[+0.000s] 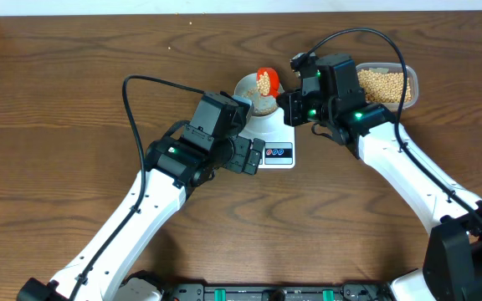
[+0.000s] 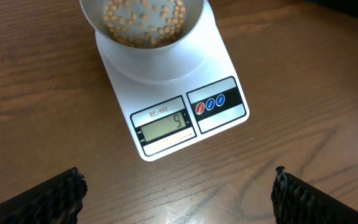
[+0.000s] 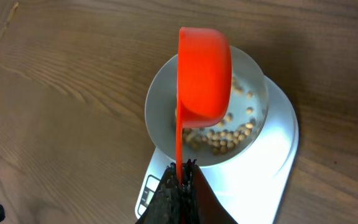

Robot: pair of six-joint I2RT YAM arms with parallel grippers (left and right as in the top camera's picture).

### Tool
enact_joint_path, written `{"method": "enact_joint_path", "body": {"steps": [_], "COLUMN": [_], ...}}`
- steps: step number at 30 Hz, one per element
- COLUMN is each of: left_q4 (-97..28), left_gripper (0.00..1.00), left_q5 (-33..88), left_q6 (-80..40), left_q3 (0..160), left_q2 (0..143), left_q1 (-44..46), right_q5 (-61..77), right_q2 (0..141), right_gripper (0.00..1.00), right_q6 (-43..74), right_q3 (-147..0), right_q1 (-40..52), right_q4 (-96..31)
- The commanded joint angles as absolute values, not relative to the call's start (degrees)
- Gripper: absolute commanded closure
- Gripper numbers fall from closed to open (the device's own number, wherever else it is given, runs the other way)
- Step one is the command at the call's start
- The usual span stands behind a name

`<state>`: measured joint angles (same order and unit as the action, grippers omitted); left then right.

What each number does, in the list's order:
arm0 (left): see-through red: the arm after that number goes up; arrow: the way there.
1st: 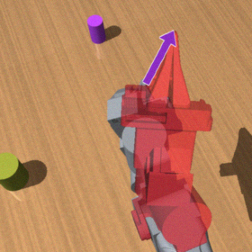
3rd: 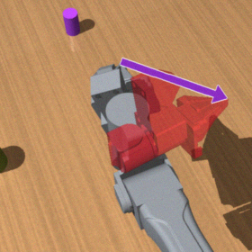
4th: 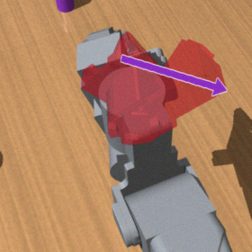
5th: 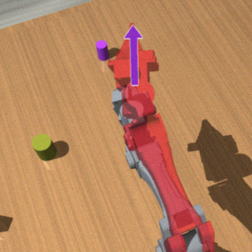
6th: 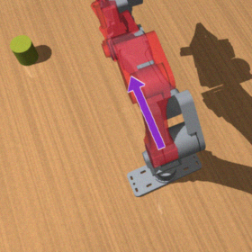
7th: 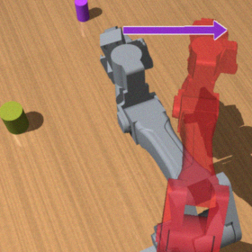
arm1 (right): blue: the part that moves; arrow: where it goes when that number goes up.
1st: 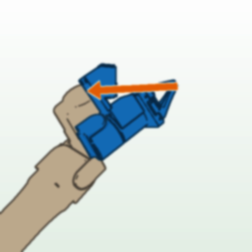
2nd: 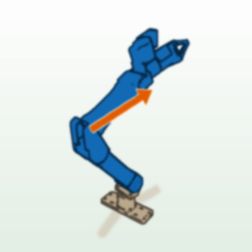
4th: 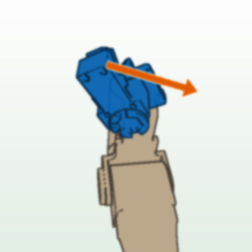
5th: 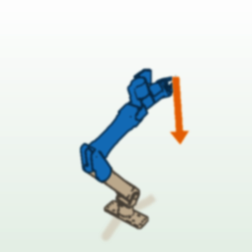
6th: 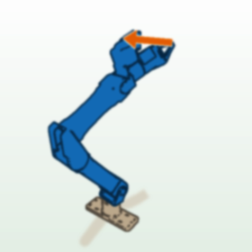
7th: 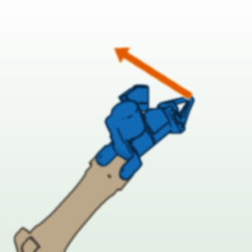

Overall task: Scoop item into bowl and weigh 50g on scale
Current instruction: 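Keep tilting the scoop over the bowl to pour more chickpeas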

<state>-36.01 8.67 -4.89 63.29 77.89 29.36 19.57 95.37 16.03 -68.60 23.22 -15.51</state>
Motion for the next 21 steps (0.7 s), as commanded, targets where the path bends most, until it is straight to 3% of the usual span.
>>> {"method": "enact_joint_path", "body": {"steps": [1, 21], "left_q4": [-36.23, -36.23], "left_gripper": [0.03, 0.02], "left_q5": [8.34, 8.34], "left_q6": [-5.02, -5.02], "left_q3": [62.85, 62.85], "left_q2": [78.24, 78.24], "left_q1": [29.45, 29.45], "right_q5": [18.94, 11.14], "right_q2": [94.61, 93.97], "right_gripper": [0.98, 0.98], "right_q6": [13.52, 7.79], "right_q3": [-68.62, -68.62], "right_q1": [23.83, 27.62], "right_q4": [-15.44, -15.68]}}
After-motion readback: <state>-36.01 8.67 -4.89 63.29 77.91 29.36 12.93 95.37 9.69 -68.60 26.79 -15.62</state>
